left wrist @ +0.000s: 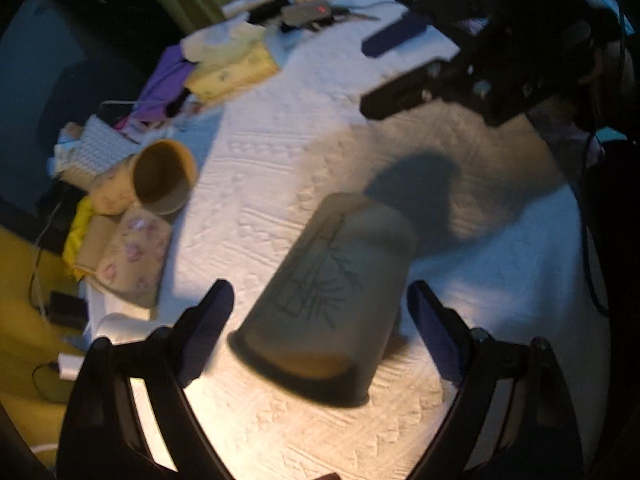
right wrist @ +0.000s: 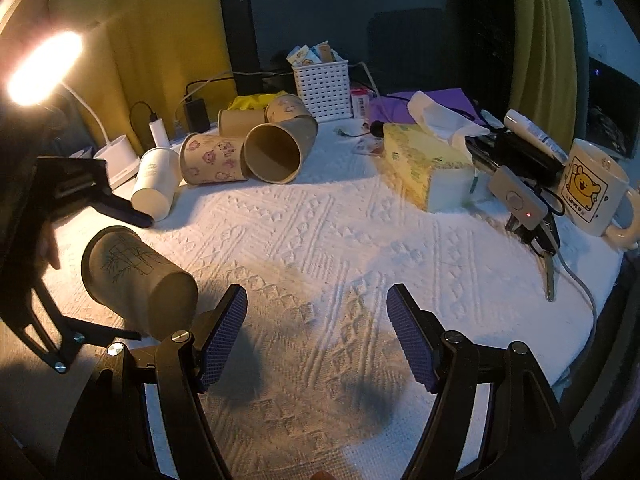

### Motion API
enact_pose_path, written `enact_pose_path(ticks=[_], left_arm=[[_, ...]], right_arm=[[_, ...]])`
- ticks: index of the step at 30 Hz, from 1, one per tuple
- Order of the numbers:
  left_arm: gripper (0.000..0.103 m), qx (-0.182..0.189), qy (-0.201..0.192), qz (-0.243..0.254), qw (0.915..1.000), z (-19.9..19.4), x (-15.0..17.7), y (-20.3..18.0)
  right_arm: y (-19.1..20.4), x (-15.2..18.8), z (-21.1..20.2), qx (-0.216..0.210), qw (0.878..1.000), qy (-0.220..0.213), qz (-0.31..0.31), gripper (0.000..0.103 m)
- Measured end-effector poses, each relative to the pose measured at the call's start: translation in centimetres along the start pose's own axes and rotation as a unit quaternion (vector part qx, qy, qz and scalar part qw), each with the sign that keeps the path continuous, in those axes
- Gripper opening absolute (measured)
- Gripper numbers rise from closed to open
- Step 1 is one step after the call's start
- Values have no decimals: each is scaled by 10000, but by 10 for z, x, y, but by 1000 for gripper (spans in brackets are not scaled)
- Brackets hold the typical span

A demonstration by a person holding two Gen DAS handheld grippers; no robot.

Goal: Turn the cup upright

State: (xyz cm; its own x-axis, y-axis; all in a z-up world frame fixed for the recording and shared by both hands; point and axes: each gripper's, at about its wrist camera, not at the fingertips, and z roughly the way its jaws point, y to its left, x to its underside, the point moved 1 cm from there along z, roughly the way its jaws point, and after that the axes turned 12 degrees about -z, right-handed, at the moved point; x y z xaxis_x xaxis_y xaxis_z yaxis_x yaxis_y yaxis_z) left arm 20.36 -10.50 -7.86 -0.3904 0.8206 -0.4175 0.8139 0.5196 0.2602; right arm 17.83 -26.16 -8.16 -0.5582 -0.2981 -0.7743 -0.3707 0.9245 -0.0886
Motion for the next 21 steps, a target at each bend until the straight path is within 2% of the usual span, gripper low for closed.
enact_pose_path(ticks=[1,3,4,8,16,21], left_arm=[[89,31,9,16,10000,1,2,-1],[80,44,8,-4,10000,4,3,-1],[68,56,-13,-42,10000,4,2,1],[66,207,-89,-123,9997,-2,5,-1],[66,325,-258,-100,9991,-48,28,-45],[66,220,-260,-134,9993,-68,49,-71]], right_arm=[[-1,0,-1,7,10000,-3,5,76],[-1,1,-3,26,10000,-9,14,76],[-1,1,-4,39,10000,-12,14,76],[4,1,-12,58,9999,-78,-38,76],[22,4,-35,1,9995,-248,-176,76],[40,12,-52,-126,9989,-319,-307,76]])
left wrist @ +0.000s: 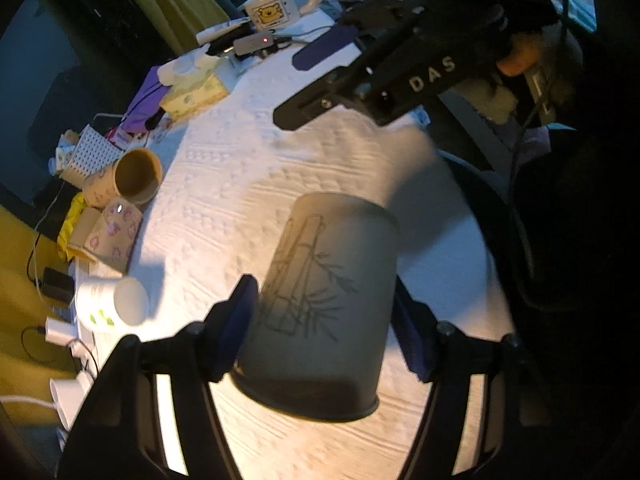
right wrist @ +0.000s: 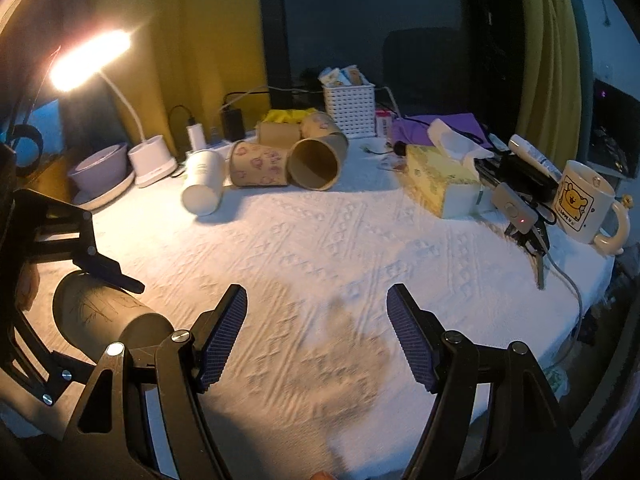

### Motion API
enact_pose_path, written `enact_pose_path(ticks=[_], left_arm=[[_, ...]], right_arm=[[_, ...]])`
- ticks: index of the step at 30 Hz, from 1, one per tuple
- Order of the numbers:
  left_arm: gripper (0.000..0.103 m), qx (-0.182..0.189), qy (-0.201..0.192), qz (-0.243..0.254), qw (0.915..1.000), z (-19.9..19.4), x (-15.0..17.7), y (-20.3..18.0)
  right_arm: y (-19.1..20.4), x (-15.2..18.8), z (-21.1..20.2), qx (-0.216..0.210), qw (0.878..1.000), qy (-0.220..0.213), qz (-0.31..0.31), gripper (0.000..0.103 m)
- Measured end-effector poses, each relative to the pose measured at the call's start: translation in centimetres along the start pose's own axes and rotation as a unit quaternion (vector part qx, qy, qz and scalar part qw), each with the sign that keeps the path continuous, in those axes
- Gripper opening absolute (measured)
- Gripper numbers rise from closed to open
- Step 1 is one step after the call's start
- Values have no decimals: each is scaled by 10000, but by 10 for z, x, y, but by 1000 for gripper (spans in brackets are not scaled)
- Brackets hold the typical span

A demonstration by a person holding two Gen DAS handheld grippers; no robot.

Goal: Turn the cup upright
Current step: 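Close the right gripper around the tan cup's body and lift it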

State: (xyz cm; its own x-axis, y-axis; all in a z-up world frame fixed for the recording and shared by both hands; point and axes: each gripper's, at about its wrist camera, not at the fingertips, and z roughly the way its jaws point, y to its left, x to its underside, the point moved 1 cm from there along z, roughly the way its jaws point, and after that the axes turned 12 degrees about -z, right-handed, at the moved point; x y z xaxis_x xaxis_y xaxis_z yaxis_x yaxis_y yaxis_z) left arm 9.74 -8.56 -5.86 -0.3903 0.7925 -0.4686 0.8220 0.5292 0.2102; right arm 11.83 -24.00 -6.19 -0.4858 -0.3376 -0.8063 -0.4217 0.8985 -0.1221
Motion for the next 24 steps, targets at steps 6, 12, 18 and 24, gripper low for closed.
enact_pose_path(ticks=[6,12,18,24], left_arm=[[66,-70,39,-152,9999,0,13,-5],[68,-65,200,-178,9996,11,16,-9],[69,9,272,-384,9989,15,14,-5],[70,89,258,-443,9986,17,13,-7]], right_arm=[[19,6,-7,-127,9999,43,-100,76],[23,11,-7,-249,9996,133,-61,76],[22,12,-6,-245,9996,146,-16,76],[21,13,-8,-230,9996,141,-10,76]])
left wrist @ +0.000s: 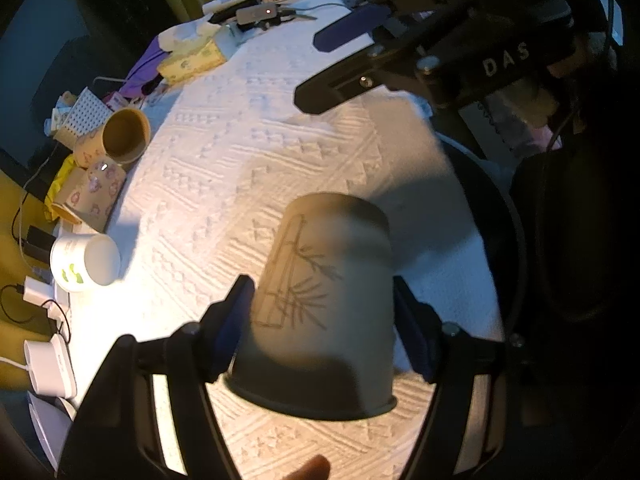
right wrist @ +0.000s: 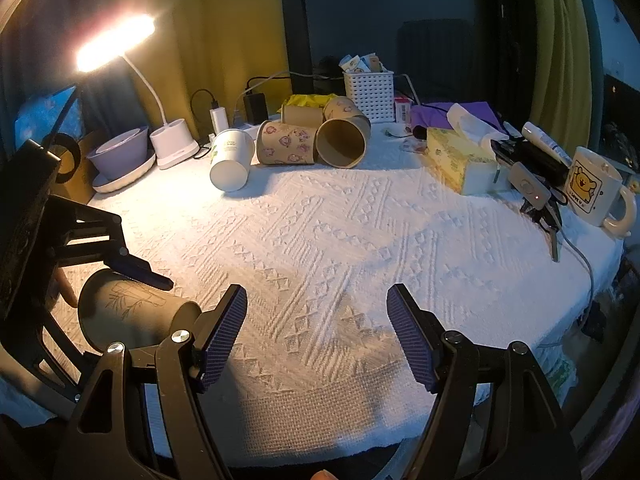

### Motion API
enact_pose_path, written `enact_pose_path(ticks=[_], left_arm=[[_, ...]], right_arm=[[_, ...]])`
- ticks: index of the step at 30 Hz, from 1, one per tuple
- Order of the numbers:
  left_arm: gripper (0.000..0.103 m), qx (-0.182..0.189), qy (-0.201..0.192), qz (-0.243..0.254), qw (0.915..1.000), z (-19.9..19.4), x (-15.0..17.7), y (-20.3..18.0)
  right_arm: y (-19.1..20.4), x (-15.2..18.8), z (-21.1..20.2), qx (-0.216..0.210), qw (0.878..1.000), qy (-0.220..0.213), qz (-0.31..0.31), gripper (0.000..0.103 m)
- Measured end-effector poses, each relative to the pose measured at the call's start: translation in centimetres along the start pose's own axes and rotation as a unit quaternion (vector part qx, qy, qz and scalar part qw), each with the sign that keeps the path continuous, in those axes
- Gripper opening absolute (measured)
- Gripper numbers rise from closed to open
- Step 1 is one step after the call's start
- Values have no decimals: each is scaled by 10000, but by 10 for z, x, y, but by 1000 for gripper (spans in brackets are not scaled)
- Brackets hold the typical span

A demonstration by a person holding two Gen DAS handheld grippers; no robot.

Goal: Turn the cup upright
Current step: 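Close the right gripper around the tan cup's body and lift it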

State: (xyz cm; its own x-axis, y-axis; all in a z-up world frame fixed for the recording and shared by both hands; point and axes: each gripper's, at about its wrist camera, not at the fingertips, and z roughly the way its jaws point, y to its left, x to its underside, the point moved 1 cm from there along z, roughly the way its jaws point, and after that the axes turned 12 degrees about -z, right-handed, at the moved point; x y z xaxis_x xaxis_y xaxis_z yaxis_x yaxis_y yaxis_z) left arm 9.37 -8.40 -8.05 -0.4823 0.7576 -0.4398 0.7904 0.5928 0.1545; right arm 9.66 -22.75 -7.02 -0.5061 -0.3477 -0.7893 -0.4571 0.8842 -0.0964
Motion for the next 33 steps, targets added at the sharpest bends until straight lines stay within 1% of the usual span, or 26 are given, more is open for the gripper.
enact_pose_path(ticks=[4,6,7,8,14,17,19,21,23,26,28,30,31,32,33], left_arm=[[72,-66,-58,5,10000,-3,-1,0],[75,-110,-98,-5,9999,-6,-1,0],[80,-117,-118,-23,9999,-7,-2,1],[84,-136,-156,-10,9998,-8,-2,1],[84,-127,-290,-152,9994,-19,-4,2],[84,-104,-503,-438,9977,-33,0,3],[84,-129,-675,-662,9954,-43,4,5],[84,-274,-894,-925,9913,-54,11,5],[84,-418,-1128,-1265,9846,-65,19,4],[84,-625,-1489,-1966,9671,-81,35,6],[84,-722,-1719,-2440,9517,-91,49,7],[84,-797,-1996,-2887,9330,-101,68,5],[84,-786,-2068,-3039,9267,-103,75,6],[84,-753,-2176,-3301,9154,-106,87,6],[84,-739,-2229,-3446,9089,-108,95,5]], right_arm=[[0,1,0,5,10000,6,3,76],[0,1,0,-2,10000,5,-2,76],[0,1,-1,-5,10000,3,-6,76],[0,2,-1,-6,10000,0,-9,76],[2,1,-2,-8,9999,55,-162,76],[7,-5,-3,-135,9989,110,-431,76],[12,-10,-5,-378,9970,148,-662,76],[19,-16,-8,-677,9933,210,-907,76],[28,-22,-11,-836,9889,250,-1201,76],[43,-29,-11,-1065,9795,313,-1679,76],[54,-34,-9,-1293,9708,383,-1982,76],[65,-38,-3,-1652,9590,593,-2225,76],[70,-40,-1,-1794,9527,695,-2353,76],[75,-41,0,-1864,9480,748,-2468,76],[82,-42,1,-1931,9407,823,-2667,76]])
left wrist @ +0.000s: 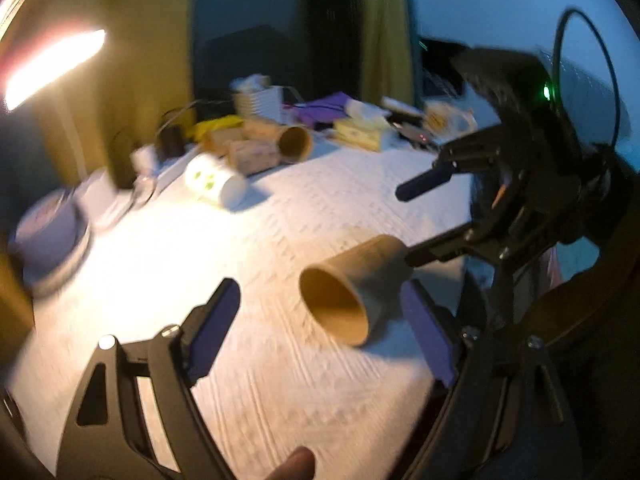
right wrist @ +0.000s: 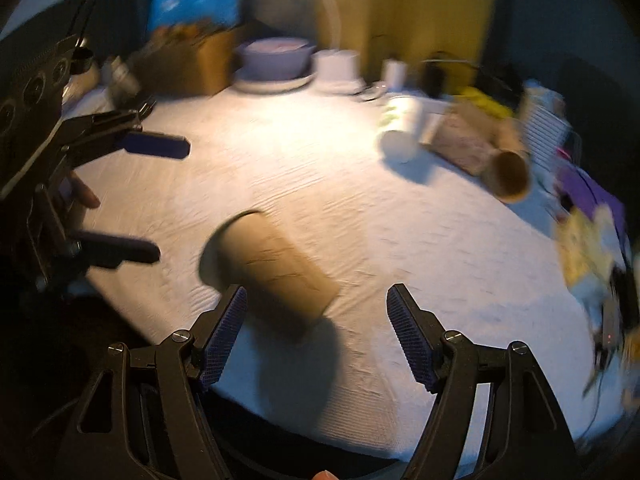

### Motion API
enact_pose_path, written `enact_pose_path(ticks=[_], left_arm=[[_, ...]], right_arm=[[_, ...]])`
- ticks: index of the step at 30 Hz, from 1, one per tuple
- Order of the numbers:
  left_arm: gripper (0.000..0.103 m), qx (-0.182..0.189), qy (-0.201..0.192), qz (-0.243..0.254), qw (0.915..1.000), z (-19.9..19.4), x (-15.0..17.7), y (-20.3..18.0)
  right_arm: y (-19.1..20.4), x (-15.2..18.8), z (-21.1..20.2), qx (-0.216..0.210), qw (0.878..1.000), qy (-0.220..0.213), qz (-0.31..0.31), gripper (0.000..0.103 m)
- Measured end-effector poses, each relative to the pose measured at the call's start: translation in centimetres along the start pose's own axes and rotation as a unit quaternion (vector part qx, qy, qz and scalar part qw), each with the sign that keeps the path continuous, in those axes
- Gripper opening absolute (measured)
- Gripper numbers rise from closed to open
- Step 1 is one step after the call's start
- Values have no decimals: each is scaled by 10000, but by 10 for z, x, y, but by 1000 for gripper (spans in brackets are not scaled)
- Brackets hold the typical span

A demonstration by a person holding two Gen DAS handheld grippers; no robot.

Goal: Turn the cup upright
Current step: 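Close the right gripper around the tan cup's body and lift it, then rotate the right gripper to turn the held tan cup rim-up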

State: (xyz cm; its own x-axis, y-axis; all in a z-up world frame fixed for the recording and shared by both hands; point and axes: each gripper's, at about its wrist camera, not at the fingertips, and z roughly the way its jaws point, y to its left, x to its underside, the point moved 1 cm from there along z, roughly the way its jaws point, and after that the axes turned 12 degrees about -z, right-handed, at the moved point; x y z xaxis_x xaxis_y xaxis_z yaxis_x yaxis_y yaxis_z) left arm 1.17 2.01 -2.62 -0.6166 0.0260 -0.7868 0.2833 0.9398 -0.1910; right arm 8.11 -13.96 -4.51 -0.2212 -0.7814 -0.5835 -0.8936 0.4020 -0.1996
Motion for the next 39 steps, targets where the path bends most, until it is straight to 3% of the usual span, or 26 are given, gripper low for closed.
enact_pose_path(ticks=[4,7,14,17,27,30,36,39], left_arm=[[84,16,-135,-754,9971,-10,20,22],[84,45,-203,-885,9959,-13,32,27],[84,245,-474,-1192,9914,-16,42,44],[84,392,-449,-1230,9906,-15,42,51],[84,673,-613,-1477,9848,-22,43,60],[84,655,-659,-1516,9841,-25,44,60],[84,633,-588,-1558,9840,-22,43,61],[84,609,-569,-1586,9838,-20,43,62]], right_arm=[[14,-18,5,-378,9977,244,-504,76],[28,-28,13,-600,9930,560,-848,76],[48,-42,46,-564,9750,1346,-1676,76],[51,-43,59,-375,9654,1588,-2034,76],[57,-51,92,-320,9358,2222,-2719,75],[60,-51,97,-301,9295,2268,-2893,67],[57,-58,87,-313,9409,1984,-2725,66],[49,-63,81,-235,9537,1733,-2446,66]])
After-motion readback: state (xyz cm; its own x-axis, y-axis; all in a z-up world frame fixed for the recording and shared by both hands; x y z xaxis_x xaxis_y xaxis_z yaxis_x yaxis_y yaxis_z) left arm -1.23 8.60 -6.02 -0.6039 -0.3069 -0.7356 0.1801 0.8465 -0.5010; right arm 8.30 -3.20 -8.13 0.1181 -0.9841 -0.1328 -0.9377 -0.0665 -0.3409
